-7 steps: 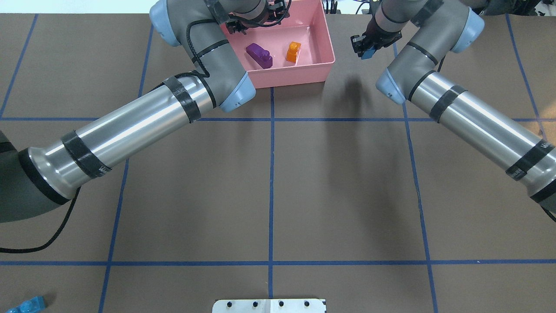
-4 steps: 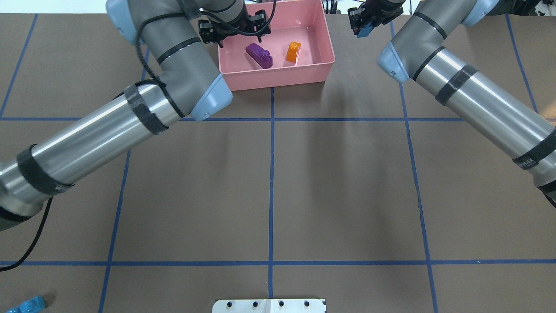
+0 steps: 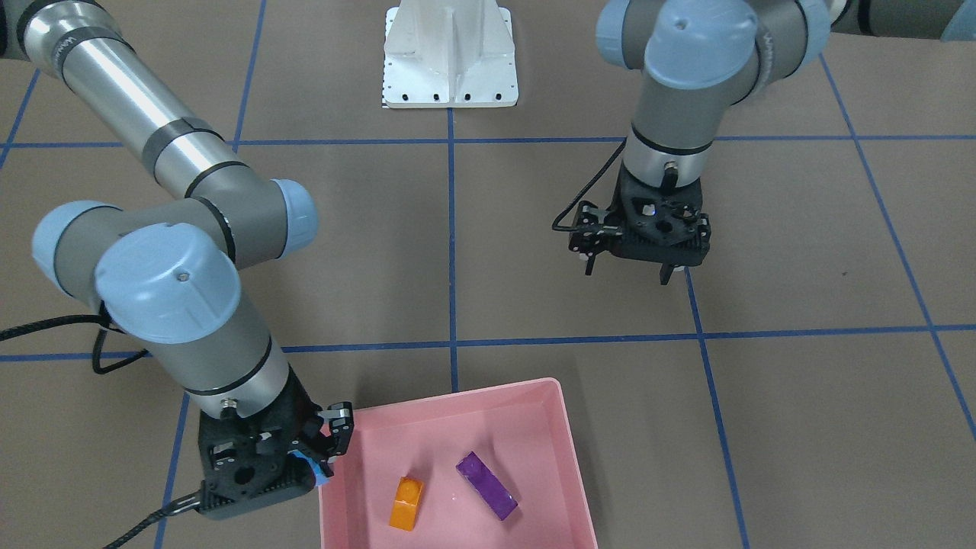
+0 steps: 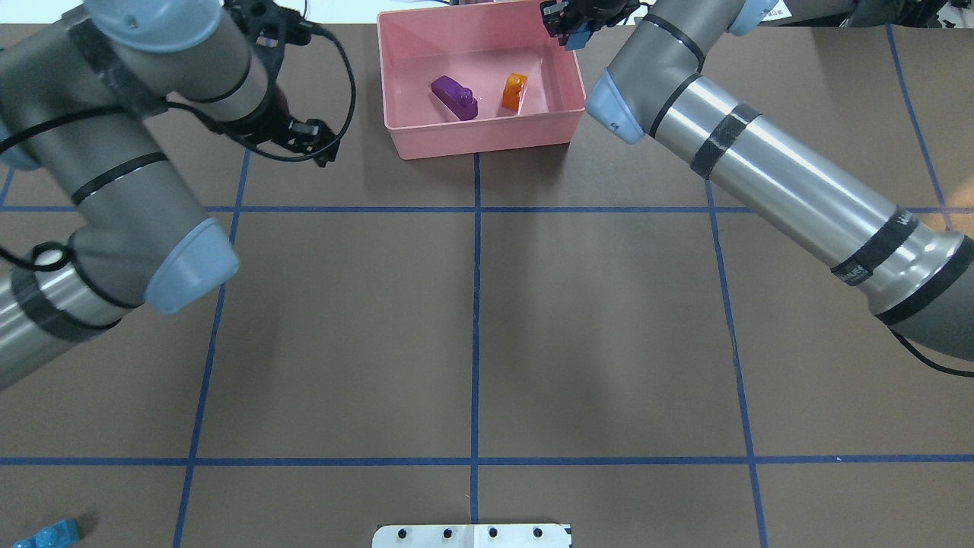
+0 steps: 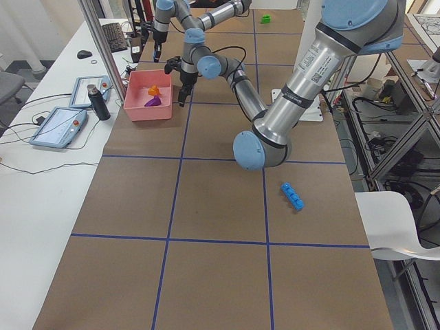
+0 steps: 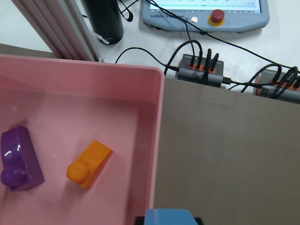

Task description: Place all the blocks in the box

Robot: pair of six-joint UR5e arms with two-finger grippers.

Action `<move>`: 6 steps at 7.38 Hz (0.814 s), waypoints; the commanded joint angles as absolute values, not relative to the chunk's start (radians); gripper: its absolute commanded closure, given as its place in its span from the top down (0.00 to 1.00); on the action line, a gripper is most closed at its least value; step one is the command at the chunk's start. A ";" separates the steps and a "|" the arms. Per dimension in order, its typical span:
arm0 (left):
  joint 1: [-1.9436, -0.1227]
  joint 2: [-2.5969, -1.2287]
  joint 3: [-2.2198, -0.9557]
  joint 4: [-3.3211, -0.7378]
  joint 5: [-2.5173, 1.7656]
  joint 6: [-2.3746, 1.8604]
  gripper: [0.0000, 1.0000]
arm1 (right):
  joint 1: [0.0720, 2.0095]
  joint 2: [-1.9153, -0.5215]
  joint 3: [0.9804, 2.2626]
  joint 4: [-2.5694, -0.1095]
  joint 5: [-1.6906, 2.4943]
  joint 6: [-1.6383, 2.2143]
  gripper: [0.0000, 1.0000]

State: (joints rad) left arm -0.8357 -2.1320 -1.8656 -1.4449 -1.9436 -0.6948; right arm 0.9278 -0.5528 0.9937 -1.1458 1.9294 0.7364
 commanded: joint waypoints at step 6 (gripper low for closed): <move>-0.779 -1.433 -2.220 -1.450 -2.043 -0.194 0.99 | 0.870 -0.488 0.877 -1.026 1.844 0.848 0.99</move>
State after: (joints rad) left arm -0.8020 -1.5384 -2.2011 -1.4436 -2.0434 -0.2950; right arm 0.8668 -0.4894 0.8657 -1.0254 1.8353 0.8035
